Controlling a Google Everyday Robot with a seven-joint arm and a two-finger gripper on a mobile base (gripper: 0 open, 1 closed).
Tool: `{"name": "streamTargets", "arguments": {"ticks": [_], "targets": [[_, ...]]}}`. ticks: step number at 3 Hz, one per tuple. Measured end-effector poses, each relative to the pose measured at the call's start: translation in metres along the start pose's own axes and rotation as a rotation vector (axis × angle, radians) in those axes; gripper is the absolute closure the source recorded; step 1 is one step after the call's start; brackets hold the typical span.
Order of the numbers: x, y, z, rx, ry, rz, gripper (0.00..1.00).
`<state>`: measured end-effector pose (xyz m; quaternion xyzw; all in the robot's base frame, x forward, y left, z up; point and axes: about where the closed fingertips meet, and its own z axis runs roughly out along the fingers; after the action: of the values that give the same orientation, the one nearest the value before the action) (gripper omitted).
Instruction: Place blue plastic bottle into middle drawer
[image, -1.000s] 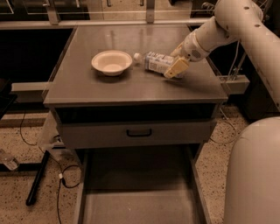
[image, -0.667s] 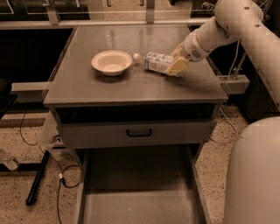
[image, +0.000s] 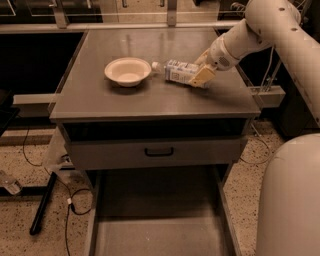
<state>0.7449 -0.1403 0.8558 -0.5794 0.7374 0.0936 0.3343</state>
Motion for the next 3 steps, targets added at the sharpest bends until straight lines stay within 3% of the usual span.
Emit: {"name": "streamTargets", "arguments": {"ticks": [1,3], "targets": [[0.011,0.010,-0.013,0.006,-0.039,0.006,1.00],[0.035,0.064,-0.064,0.022,-0.179,-0.027,1.00]]}}
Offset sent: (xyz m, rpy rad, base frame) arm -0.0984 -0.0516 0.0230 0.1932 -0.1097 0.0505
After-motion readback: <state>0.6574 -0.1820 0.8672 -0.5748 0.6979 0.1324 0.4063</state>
